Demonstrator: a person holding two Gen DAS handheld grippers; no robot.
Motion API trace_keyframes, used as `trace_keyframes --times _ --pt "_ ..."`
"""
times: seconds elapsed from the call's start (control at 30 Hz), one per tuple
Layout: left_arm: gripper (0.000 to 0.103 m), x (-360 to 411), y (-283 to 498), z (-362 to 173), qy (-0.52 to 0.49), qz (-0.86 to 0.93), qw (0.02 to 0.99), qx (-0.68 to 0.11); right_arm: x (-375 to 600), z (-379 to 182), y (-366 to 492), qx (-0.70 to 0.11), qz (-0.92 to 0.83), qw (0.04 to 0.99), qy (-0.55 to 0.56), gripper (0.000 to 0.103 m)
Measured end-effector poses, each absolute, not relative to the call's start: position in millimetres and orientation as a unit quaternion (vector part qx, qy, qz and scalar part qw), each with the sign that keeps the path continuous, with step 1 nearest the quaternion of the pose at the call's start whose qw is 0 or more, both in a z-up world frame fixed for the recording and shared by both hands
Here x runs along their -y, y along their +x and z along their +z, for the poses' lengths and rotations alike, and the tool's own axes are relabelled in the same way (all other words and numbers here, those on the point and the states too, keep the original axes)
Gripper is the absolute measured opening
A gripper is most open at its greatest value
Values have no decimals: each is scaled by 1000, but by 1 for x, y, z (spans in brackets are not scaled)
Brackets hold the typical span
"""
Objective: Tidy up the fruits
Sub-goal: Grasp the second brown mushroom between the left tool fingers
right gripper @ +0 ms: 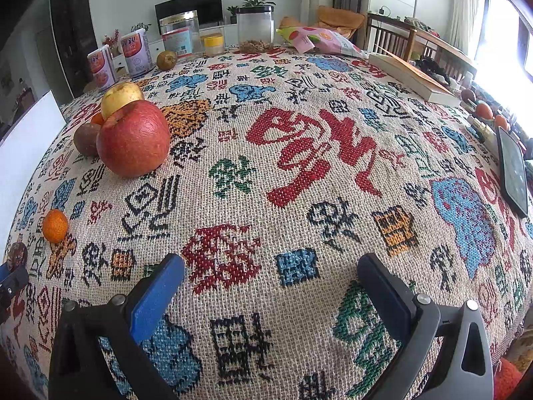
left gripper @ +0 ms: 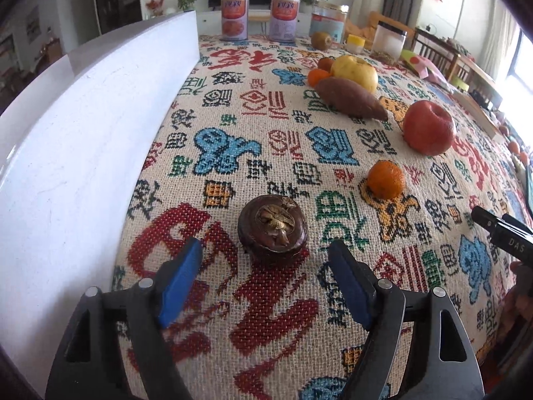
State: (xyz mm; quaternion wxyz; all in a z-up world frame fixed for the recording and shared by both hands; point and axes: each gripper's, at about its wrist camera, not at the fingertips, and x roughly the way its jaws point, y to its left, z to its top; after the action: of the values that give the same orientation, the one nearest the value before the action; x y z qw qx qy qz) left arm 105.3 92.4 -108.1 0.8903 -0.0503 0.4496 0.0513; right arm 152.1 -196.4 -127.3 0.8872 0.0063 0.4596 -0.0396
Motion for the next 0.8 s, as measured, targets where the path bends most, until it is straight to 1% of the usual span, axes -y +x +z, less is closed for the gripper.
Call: trace_keyframes --times 0.07,0.2,0.43,0.73,0.8 --pt "81 -90 104 -109 -33 49 893 -446 196 -127 152 -460 -40 887 6 103" --pt "87 -92 101 -112 -27 46 900 -432 197 -127 152 -460 -40 887 6 103" --pt "89 -90 102 -113 -24 47 903 -427 197 -127 152 -460 -39 887 7 103" --pt "89 -90 102 -112 -26 47 903 -426 196 -127 152 -459 -38 888 8 103" --pt "87 -92 100 -110 -32 46 904 -423 196 -127 151 -458 -35 888 9 103"
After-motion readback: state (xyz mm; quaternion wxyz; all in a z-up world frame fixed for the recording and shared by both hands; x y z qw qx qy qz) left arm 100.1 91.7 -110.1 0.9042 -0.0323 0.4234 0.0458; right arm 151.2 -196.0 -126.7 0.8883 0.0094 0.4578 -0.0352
